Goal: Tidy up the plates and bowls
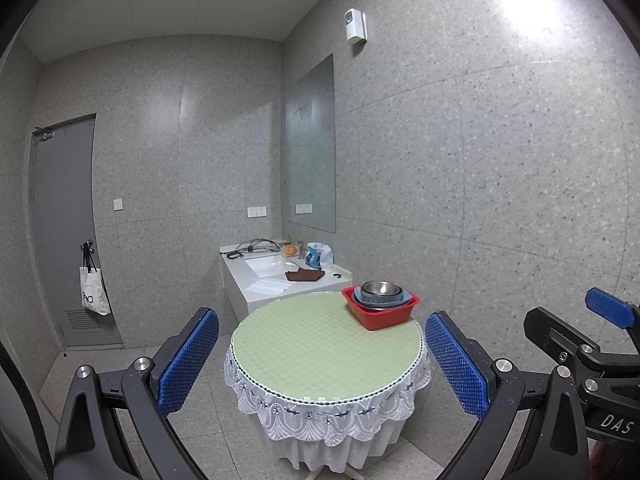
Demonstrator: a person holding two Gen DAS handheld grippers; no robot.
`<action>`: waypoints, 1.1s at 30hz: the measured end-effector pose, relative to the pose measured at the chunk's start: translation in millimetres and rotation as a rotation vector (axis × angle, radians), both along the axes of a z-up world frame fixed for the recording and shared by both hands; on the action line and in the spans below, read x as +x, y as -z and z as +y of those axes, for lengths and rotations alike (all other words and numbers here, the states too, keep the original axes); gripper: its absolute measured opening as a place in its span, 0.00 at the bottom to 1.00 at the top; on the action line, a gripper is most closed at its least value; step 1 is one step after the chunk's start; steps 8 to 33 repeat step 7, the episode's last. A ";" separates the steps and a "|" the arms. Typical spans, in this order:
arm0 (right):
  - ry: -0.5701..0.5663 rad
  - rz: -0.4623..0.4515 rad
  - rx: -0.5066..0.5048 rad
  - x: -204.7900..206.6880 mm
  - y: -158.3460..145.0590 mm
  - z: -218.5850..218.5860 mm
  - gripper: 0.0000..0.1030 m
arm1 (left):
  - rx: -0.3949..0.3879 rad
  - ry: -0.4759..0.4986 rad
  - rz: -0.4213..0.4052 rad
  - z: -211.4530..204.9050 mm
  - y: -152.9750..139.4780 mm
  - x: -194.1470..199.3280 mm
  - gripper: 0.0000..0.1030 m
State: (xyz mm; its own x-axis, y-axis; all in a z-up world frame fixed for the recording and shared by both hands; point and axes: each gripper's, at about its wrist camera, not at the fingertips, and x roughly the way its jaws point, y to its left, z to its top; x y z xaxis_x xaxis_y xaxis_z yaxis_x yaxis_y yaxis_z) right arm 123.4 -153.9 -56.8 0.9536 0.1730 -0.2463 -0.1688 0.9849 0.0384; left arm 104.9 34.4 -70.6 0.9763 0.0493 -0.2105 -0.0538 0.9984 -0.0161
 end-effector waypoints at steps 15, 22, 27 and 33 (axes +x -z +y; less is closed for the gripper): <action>-0.005 0.006 0.002 11.1 3.3 1.7 1.00 | 0.002 -0.004 0.007 -1.3 1.2 15.3 0.99; -0.005 0.006 0.002 11.1 3.3 1.7 1.00 | 0.002 -0.004 0.007 -1.3 1.2 15.3 0.99; -0.005 0.006 0.002 11.1 3.3 1.7 1.00 | 0.002 -0.004 0.007 -1.3 1.2 15.3 0.99; -0.005 0.006 0.002 11.1 3.3 1.7 1.00 | 0.002 -0.004 0.007 -1.3 1.2 15.3 0.99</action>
